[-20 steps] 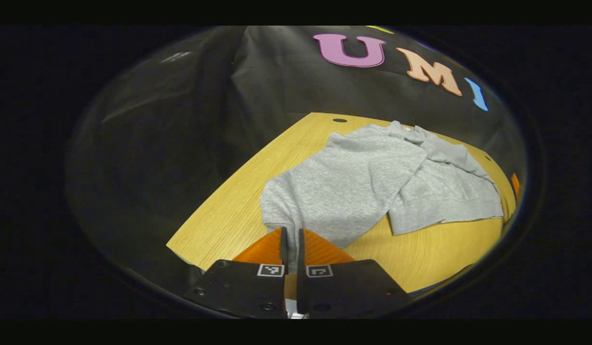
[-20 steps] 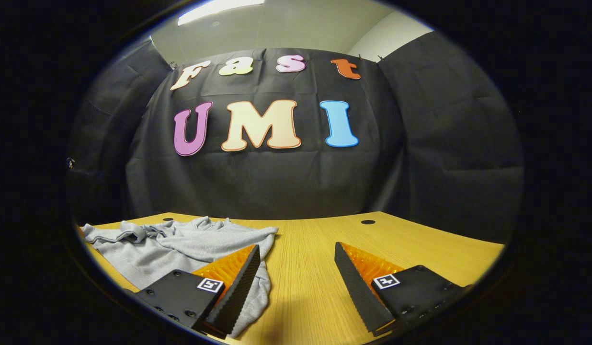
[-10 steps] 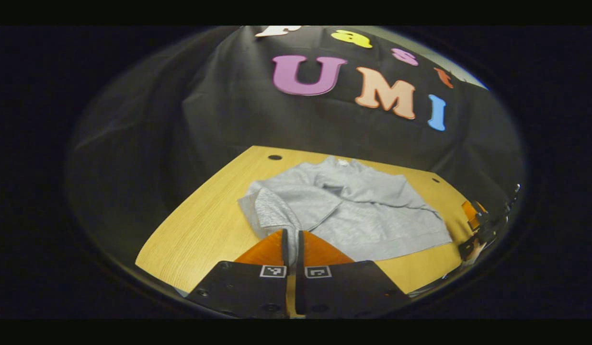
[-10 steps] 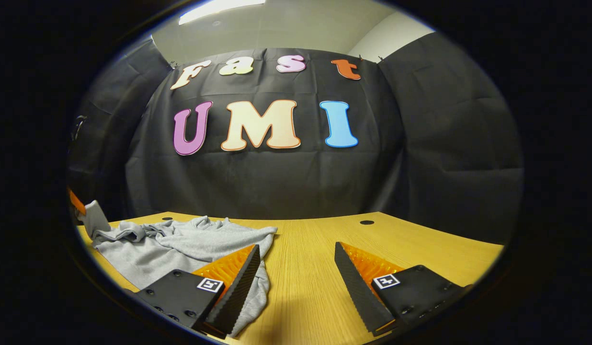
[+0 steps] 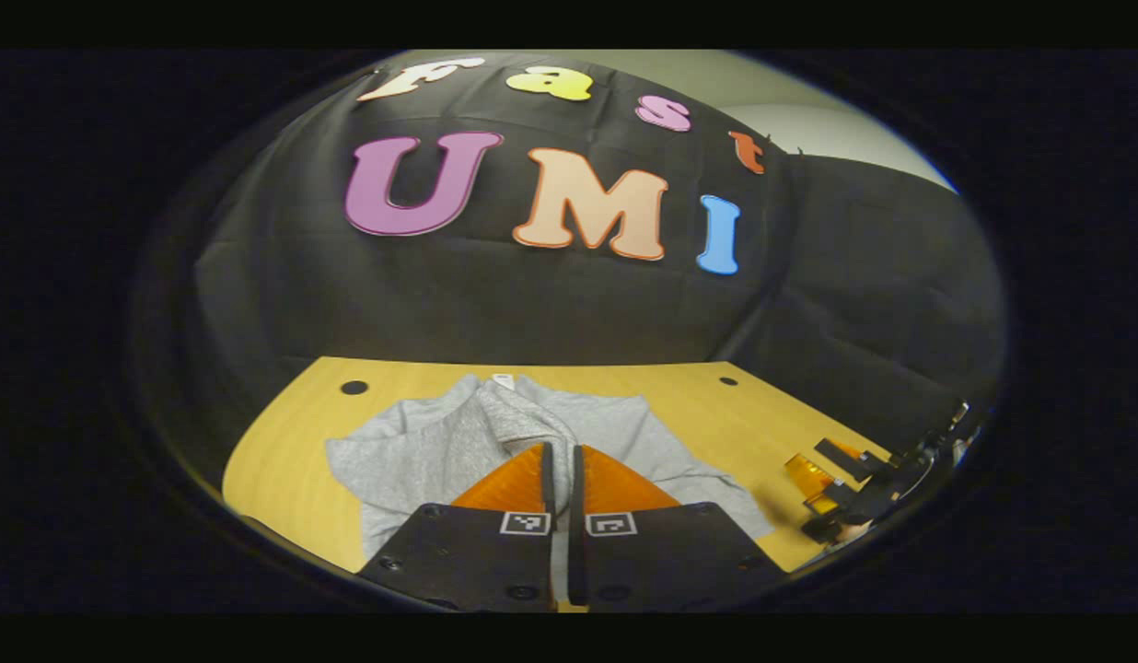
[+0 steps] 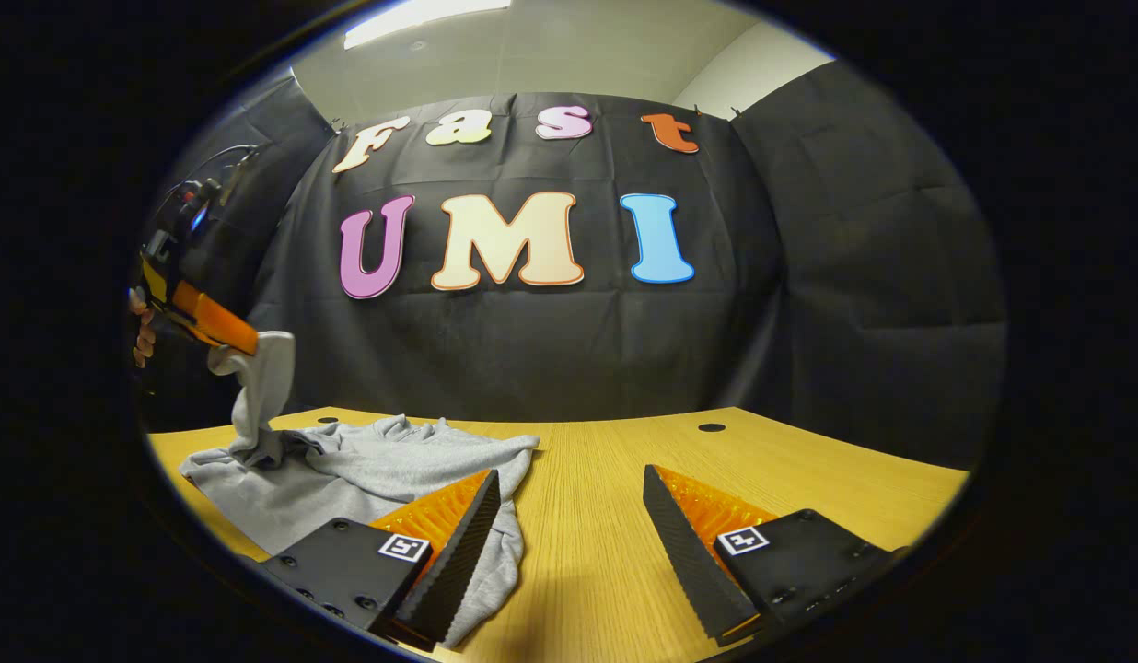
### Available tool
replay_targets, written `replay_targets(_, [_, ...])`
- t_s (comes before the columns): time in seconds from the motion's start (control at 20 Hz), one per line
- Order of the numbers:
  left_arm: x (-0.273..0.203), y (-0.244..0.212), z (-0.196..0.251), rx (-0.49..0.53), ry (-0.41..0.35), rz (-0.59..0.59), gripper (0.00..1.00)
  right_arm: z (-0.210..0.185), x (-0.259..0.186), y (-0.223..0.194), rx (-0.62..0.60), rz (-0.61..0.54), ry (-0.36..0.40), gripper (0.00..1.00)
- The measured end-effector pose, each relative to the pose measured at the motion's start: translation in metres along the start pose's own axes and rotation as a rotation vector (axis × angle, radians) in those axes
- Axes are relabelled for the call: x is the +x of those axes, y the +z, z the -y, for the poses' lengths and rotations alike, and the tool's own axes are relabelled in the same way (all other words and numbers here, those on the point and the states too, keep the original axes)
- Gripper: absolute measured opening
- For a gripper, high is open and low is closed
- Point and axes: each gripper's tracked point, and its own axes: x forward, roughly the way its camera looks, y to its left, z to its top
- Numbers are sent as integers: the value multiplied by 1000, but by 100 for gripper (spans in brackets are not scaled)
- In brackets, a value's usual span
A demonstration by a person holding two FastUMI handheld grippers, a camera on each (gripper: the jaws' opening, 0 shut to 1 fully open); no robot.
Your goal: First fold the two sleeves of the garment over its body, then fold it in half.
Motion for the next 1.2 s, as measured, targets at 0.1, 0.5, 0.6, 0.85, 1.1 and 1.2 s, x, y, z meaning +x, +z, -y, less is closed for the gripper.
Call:
replay_targets(0.1, [30,0,21,-1,-45,-13,0,-1,0,1,0,0,0,97])
replay_targets(0.5, [140,-22,69,17,-101,-85,0,0,0,1,0,-1,0,97])
replay_targets(0.6, [161,-37,76,32,-103,-129,0,0,0,1,0,-1,0,97])
replay_targets(0.85, [190,-71,86,58,-94,-212,0,1,0,0,0,-3,2,97])
replay_targets(1.1, [209,-97,90,50,-58,-262,5,2,0,1,0,-4,3,97])
replay_targets(1.2, [213,-99,94,42,-60,-266,10,2,0,1,-1,-5,3,97])
